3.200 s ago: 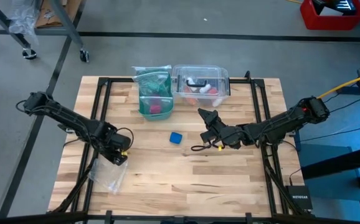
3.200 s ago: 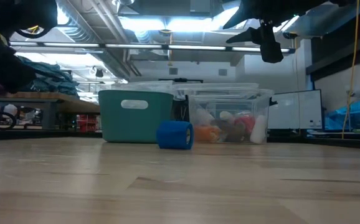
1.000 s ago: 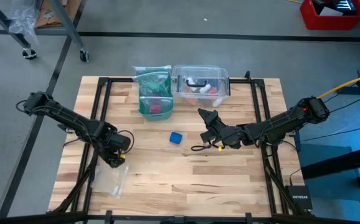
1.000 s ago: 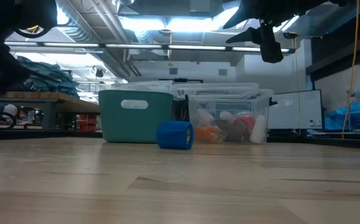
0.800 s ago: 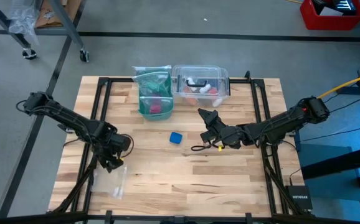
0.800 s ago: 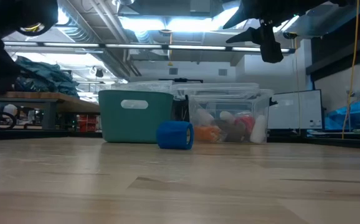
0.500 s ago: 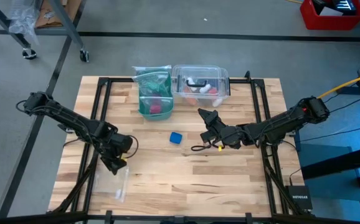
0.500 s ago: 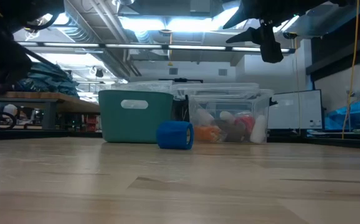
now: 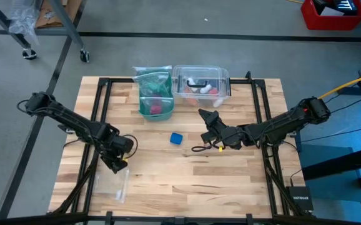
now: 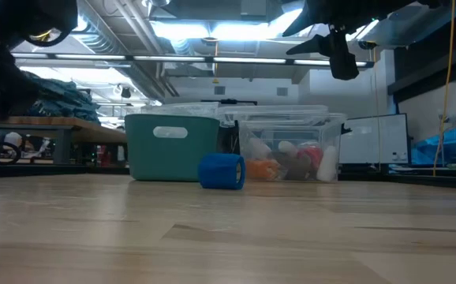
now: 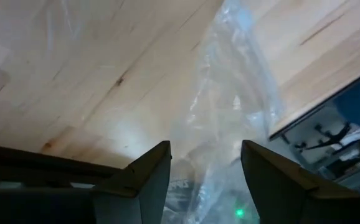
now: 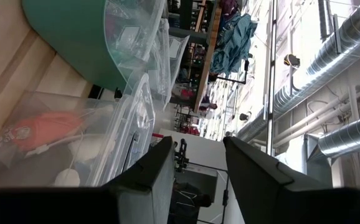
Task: Roll bandage
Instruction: Open the transparent zip bag
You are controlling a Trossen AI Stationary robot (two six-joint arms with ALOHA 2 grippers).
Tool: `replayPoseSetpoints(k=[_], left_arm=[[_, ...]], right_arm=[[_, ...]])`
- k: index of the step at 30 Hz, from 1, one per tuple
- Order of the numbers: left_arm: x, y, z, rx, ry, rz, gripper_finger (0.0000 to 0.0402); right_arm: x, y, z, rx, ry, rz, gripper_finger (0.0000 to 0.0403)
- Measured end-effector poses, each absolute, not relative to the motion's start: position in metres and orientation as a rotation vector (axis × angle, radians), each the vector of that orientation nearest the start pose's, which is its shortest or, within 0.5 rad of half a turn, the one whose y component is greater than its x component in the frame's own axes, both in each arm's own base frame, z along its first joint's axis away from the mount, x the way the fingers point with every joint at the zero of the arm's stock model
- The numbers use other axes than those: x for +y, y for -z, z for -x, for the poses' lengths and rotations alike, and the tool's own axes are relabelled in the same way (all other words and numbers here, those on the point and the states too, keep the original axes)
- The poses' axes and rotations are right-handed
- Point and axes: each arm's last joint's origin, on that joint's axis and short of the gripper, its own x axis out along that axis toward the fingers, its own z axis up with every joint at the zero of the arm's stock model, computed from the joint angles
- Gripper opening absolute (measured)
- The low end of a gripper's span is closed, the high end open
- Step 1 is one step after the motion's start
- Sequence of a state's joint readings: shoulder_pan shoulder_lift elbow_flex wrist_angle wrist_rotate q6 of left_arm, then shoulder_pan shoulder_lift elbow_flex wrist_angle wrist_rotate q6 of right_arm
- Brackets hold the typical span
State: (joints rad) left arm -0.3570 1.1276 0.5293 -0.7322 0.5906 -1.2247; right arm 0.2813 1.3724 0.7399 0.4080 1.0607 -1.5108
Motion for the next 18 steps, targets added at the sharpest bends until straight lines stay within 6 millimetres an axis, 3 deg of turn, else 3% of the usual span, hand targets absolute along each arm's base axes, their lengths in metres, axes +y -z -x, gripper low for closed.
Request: replayPoseSetpoints(k=[14, 18], left_arm=[[-0.103, -0.124, -0.166, 1.828, -0.073, 0.996, 0.0186], [-0.110, -0.114, -0.173, 1.851, 0.025, 0.995, 0.0160]], right_arm=[[0.055, -0.245, -0.278, 0.683, 0.420, 1.541, 0.0147], [0.055, -0.245, -0.278, 0.681, 0.419, 1.541, 0.0147]])
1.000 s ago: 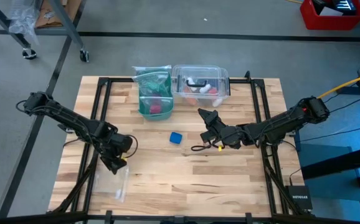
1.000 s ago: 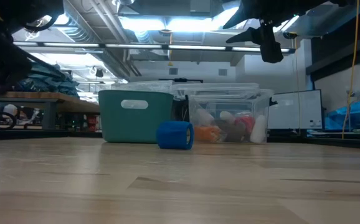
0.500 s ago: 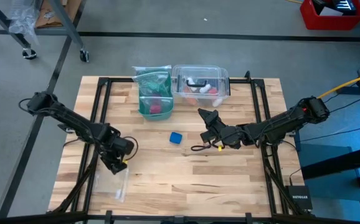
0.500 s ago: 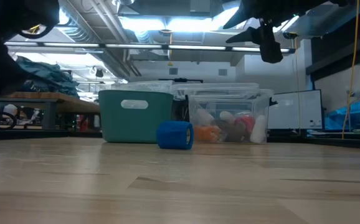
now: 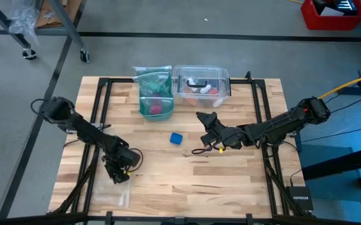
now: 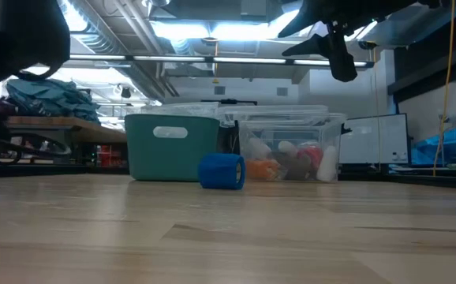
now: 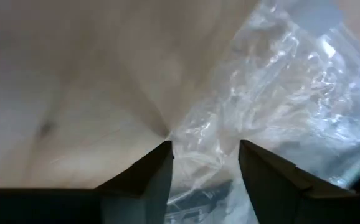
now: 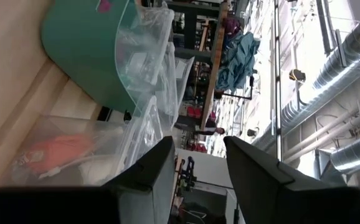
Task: Roll bandage
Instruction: Open the transparent zip bag
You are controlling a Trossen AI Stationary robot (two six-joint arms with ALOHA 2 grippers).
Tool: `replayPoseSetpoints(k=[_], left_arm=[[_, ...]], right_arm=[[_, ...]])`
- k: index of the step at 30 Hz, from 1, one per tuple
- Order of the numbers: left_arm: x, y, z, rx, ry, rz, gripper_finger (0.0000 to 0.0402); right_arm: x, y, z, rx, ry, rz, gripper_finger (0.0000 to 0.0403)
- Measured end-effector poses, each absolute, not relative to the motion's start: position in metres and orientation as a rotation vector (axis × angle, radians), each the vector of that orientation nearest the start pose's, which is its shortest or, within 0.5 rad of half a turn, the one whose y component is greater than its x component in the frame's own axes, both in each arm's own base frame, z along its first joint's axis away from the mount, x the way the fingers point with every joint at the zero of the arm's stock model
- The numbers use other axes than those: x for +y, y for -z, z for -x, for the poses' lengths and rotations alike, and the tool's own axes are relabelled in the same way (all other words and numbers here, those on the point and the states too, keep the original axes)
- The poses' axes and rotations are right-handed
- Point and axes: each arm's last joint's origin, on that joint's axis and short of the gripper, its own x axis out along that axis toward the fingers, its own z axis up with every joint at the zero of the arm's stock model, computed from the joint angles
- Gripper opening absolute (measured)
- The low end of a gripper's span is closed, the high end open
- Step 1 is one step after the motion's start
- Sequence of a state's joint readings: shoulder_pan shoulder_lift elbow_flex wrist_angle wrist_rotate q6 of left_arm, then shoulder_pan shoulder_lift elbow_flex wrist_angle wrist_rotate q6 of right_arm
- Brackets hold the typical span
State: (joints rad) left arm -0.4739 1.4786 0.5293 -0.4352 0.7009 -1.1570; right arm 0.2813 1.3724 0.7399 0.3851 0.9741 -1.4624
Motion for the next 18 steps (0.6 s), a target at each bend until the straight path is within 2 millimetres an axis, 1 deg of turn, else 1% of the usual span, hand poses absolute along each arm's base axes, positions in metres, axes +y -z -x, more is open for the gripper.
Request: replayPoseSetpoints(k=[3, 7, 8, 9, 13, 16, 18], left_arm=[[-0.113, -0.112, -0.179, 1.815, 0.122, 0.988, 0.0112], [-0.115, -0.113, -0.183, 1.774, 0.171, 0.992, 0.0029], [-0.115, -0.114, -0.183, 1.769, 0.176, 0.994, 0.0015], [-0.115, -0.114, -0.184, 1.766, 0.174, 1.002, 0.0009], [-0.116, -0.115, -0.186, 1.750, 0.175, 1.024, 0.0004], [-0.117, -0.117, -0.192, 1.690, 0.221, 1.042, 0.0002], [-0.116, -0.119, -0.198, 1.629, 0.222, 1.063, 0.0001]], right_arm=[[0.055, -0.245, -0.278, 0.681, 0.419, 1.541, 0.0147], [0.055, -0.245, -0.278, 0.680, 0.419, 1.541, 0.0147], [0.055, -0.245, -0.278, 0.681, 0.419, 1.541, 0.0147], [0.055, -0.245, -0.278, 0.681, 0.419, 1.541, 0.0147], [0.055, -0.245, -0.278, 0.681, 0.419, 1.541, 0.0147], [0.055, -0.245, -0.278, 0.680, 0.419, 1.541, 0.0147], [0.055, -0.245, -0.278, 0.680, 0.419, 1.541, 0.0147]])
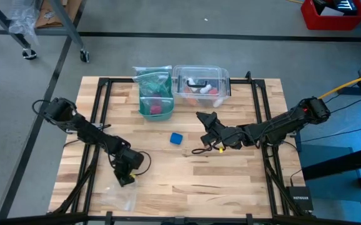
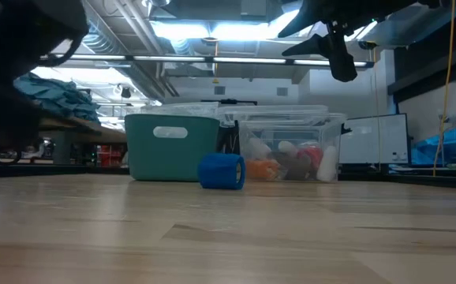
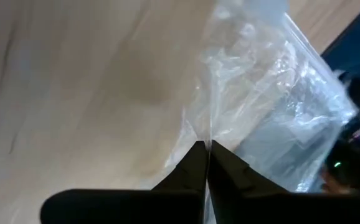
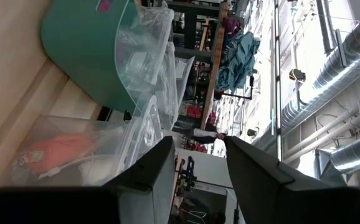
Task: Roll bandage
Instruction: Open the transparent zip bag
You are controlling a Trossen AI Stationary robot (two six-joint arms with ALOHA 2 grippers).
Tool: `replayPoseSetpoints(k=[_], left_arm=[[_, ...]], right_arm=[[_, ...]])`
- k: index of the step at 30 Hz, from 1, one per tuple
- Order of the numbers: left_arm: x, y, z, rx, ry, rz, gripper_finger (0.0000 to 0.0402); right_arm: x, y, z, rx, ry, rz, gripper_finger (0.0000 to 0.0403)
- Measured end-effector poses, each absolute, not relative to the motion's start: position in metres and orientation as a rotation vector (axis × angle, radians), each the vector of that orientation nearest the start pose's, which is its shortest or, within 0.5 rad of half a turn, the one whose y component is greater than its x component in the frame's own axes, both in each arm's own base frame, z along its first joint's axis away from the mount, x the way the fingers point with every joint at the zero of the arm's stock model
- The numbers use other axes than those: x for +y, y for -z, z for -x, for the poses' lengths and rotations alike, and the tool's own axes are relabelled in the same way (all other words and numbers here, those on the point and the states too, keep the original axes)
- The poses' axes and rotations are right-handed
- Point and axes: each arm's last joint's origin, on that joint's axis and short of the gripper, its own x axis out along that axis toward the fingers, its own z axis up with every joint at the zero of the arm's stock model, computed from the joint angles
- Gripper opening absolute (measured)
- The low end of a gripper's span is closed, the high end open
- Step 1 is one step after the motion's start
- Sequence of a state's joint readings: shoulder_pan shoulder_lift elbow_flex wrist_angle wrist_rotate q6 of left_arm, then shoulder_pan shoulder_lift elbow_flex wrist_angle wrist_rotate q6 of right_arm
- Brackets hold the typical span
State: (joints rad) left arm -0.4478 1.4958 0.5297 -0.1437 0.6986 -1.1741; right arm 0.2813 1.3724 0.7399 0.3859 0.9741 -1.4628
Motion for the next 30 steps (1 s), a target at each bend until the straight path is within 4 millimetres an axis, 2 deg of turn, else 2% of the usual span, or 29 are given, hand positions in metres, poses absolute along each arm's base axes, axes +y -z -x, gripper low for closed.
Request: replayPoseSetpoints(k=[4, 9, 13, 19, 23, 26, 30], left_arm=[[-0.109, -0.121, -0.212, 1.437, 0.082, 1.108, 0.0001], [-0.096, -0.123, -0.228, 1.110, -0.152, 1.093, 0.0000], [-0.086, -0.129, -0.240, 0.874, -0.264, 1.066, 0.0000], [-0.082, -0.145, -0.256, 0.645, -0.147, 1.063, 0.0000], [-0.084, -0.153, -0.260, 0.570, -0.078, 1.043, 0.0000], [-0.083, -0.153, -0.261, 0.549, -0.099, 0.977, 0.0000], [-0.078, -0.154, -0.261, 0.447, -0.216, 0.835, 0.0000]], right_arm=[[0.055, -0.246, -0.278, 0.675, 0.425, 1.526, 0.0147], [0.055, -0.246, -0.278, 0.603, 0.486, 1.315, 0.0147], [0.055, -0.246, -0.278, 0.559, 0.519, 1.183, 0.0147], [0.055, -0.246, -0.278, 0.536, 0.535, 1.116, 0.0147], [0.056, -0.247, -0.278, 0.497, 0.560, 1.010, 0.0147], [0.056, -0.248, -0.279, 0.430, 0.581, 0.861, 0.0147], [0.059, -0.250, -0.282, 0.311, 0.484, 0.643, 0.0147]])
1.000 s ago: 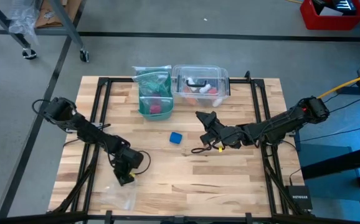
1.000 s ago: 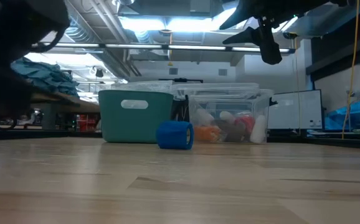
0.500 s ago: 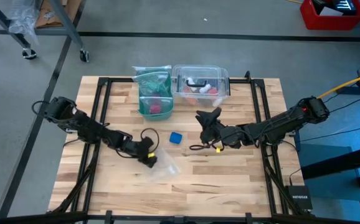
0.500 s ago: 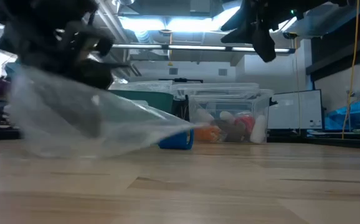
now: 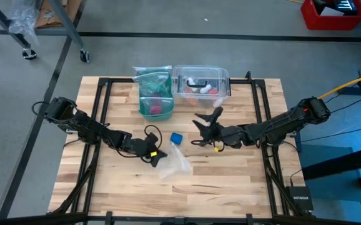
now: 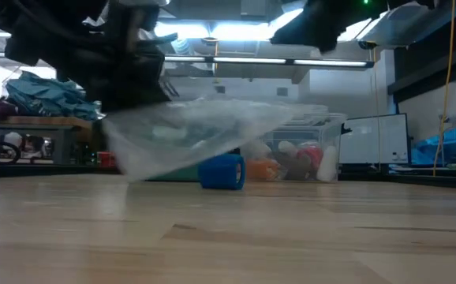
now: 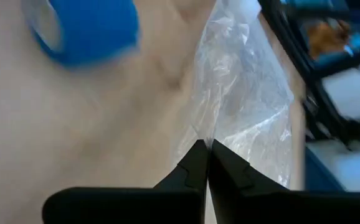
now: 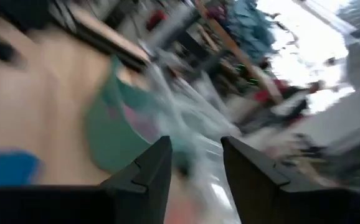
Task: Roll bandage
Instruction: Open the transparent zip bag
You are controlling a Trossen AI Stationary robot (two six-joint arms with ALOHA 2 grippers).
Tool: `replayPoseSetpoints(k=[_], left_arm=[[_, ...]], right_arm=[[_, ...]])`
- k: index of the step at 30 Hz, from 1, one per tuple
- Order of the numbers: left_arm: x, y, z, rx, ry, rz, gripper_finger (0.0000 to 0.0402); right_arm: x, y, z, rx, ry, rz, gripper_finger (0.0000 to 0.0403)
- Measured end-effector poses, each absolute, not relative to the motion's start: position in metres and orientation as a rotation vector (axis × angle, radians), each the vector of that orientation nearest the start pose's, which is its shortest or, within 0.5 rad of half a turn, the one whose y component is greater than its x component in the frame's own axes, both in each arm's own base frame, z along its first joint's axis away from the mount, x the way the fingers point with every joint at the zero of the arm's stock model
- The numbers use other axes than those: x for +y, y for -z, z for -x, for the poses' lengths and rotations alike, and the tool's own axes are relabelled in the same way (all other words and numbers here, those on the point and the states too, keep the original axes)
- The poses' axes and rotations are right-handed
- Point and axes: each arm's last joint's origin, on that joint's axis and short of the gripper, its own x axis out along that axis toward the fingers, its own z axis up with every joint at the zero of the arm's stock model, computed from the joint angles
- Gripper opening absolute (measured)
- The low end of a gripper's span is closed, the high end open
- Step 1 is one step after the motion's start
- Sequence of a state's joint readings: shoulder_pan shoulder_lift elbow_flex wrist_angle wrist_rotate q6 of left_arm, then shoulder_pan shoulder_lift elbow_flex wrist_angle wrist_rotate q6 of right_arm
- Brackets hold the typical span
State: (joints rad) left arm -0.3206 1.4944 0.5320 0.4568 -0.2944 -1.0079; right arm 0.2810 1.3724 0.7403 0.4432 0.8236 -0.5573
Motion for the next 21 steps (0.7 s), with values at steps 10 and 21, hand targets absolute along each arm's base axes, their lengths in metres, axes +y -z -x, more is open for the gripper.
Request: replayPoseSetpoints(k=[10, 21], left_arm=[[-0.075, -0.180, -0.275, 0.223, -0.475, 0.426, 0.0000], [-0.078, -0.196, -0.281, 0.170, -0.562, 0.269, 0.0000]], right_arm=[[0.042, -0.249, -0.290, 0.207, 0.309, 0.300, 0.0147], [0.031, -0.250, -0.295, 0.162, 0.010, 0.128, 0.0147]])
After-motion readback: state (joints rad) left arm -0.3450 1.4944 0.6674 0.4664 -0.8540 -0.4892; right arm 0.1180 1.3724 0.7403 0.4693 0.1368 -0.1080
